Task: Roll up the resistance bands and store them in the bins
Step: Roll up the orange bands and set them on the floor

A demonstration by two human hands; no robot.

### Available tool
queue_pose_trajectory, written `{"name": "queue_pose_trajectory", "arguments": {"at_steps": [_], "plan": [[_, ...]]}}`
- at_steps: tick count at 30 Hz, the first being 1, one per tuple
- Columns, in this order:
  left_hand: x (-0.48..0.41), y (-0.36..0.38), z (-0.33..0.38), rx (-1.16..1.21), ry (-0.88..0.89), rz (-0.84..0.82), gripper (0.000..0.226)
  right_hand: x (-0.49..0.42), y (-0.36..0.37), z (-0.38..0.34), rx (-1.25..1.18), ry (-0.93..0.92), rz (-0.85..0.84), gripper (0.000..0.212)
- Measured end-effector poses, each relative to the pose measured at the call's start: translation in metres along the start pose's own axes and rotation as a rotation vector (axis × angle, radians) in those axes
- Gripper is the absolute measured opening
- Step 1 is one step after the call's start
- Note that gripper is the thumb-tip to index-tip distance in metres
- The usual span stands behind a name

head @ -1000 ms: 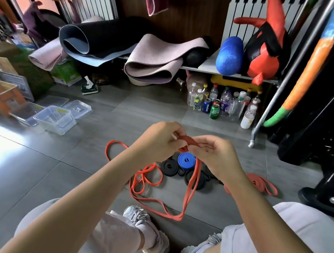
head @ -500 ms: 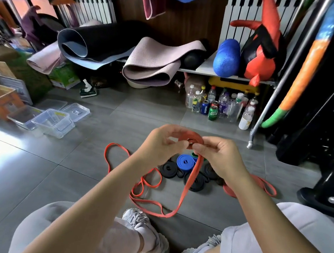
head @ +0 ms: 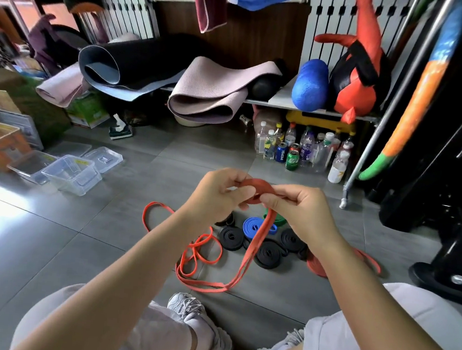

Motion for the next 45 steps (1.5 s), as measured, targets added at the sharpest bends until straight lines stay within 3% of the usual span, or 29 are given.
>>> {"name": "queue_pose_trajectory", "arguments": {"at_steps": [3, 5, 7, 10, 12, 14, 16, 20, 24, 27, 29, 33, 35, 37, 39, 42, 45], "plan": [[0.008, 0.013, -0.007, 0.347, -0.073, -0.007, 0.012, 0.003, 0.006, 0.008, -0.130, 0.030, 0.065, 0.019], [0.011, 0.019, -0.011, 0.444, -0.116, -0.029, 0.012, 0.005, 0.007, 0.011, -0.115, 0.018, 0.080, 0.021], [0.009, 0.015, -0.010, 0.182, -0.095, -0.033, 0.008, 0.007, 0.005, 0.011, -0.035, 0.010, 0.035, 0.020], [0.000, 0.004, -0.003, -0.481, 0.098, -0.111, 0.019, 0.004, 0.002, 0.010, 0.251, 0.012, -0.053, 0.012], [-0.003, 0.000, 0.006, -0.663, 0.152, -0.149, 0.018, 0.001, 0.004, 0.007, 0.375, -0.002, -0.086, 0.010], [-0.008, -0.004, 0.014, -0.690, 0.167, -0.101, 0.016, -0.001, 0.004, 0.000, 0.356, -0.006, -0.031, 0.013], [-0.013, -0.008, 0.018, -0.555, 0.170, -0.020, 0.017, -0.005, 0.000, -0.007, 0.244, 0.003, 0.052, 0.017], [-0.016, -0.011, 0.016, 0.066, 0.122, 0.069, 0.011, -0.009, -0.004, -0.017, -0.053, -0.026, 0.069, 0.020], [-0.014, 0.006, 0.006, 0.722, -0.012, 0.012, 0.013, -0.006, 0.001, -0.012, -0.325, 0.041, 0.146, 0.019], [-0.010, 0.018, 0.000, 0.913, -0.107, -0.026, 0.014, -0.006, 0.001, -0.009, -0.370, 0.057, 0.146, 0.016], [-0.010, 0.014, -0.001, 0.742, -0.113, -0.019, 0.011, -0.008, -0.005, -0.010, -0.261, 0.030, 0.123, 0.016], [-0.018, -0.014, 0.016, -0.143, 0.154, 0.021, 0.028, -0.017, -0.016, -0.021, 0.205, -0.033, -0.086, 0.018], [-0.023, -0.018, 0.028, -0.449, 0.244, -0.059, 0.030, -0.022, -0.016, -0.027, 0.422, -0.073, -0.173, 0.025], [-0.025, -0.020, 0.033, -0.660, 0.258, -0.071, 0.021, -0.026, -0.014, -0.032, 0.453, -0.108, -0.167, 0.029], [-0.026, -0.023, 0.034, -0.530, 0.223, -0.014, 0.015, -0.028, -0.016, -0.032, 0.270, -0.095, -0.106, 0.028], [-0.024, -0.026, 0.033, -0.021, 0.135, 0.092, 0.015, -0.028, -0.013, -0.019, 0.046, -0.017, -0.077, 0.019], [-0.025, -0.026, 0.032, 0.190, 0.123, 0.143, 0.014, -0.025, -0.006, -0.006, -0.070, 0.059, -0.070, 0.015]]}}
Point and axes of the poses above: each hand's wrist, its own x-axis away from the middle knuckle, its own y-axis out of the palm, z = x × y, the point moved 3 cm from there along -x, towards the middle knuckle, and after that the axes turned 4 degrees about -x, right-handed, at the moved point
